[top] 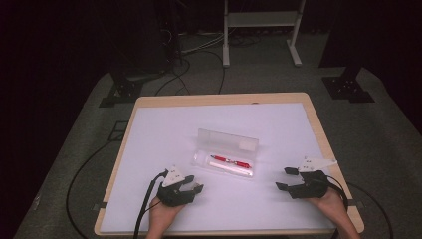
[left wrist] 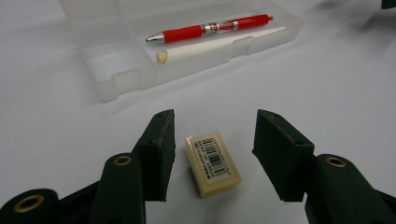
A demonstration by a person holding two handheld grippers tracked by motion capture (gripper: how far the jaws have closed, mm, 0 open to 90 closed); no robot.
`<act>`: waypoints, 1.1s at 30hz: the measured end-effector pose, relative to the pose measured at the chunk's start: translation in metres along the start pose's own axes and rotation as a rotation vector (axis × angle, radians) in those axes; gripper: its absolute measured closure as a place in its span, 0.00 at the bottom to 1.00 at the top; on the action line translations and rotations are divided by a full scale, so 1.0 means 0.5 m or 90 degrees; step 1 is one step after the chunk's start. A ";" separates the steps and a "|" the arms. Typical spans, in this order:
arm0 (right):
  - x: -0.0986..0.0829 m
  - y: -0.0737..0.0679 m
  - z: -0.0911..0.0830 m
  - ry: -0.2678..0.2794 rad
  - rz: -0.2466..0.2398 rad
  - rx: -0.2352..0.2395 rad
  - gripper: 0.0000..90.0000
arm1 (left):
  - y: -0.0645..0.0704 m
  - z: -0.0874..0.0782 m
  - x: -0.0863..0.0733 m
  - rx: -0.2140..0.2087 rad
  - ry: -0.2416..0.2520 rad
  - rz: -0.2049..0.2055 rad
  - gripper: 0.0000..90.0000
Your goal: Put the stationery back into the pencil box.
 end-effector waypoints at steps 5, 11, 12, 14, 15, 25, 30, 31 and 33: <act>-0.002 -0.002 0.000 0.001 -0.003 0.001 0.35 | 0.000 0.008 -0.006 0.009 -0.015 -0.002 0.58; -0.002 0.001 -0.002 0.006 -0.003 0.002 0.35 | 0.000 0.015 -0.010 0.023 -0.024 -0.002 0.65; -0.002 0.001 -0.003 0.006 -0.003 0.002 0.35 | 0.000 0.015 -0.011 0.023 -0.033 0.001 0.66; -0.003 0.001 -0.003 0.006 -0.001 0.003 0.35 | 0.000 0.018 -0.011 0.020 -0.037 -0.002 0.68; -0.003 0.002 -0.004 0.007 -0.001 0.003 0.35 | 0.001 0.019 -0.011 0.021 -0.040 0.001 0.69; -0.002 0.003 -0.009 0.015 0.001 0.005 0.35 | 0.004 0.022 -0.007 0.030 -0.058 0.007 0.75; -0.004 0.005 -0.010 0.018 0.001 0.005 0.35 | 0.003 0.019 -0.002 0.036 -0.052 0.004 0.76; -0.005 0.006 -0.010 0.018 0.002 0.004 0.35 | 0.002 0.017 0.000 0.037 -0.049 0.004 0.76; -0.007 0.006 -0.011 0.017 0.006 0.005 0.35 | 0.001 0.015 0.003 0.036 -0.044 0.001 0.76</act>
Point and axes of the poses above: each handheld gripper's, and its own axes: z roughly forward along the jaws, x roughly out of its top, y roughly to its right, the point moved 6 cm from there along z, roughly forward along the jaws, and after that the axes turned 1 degree about z, right-handed, at the moved point
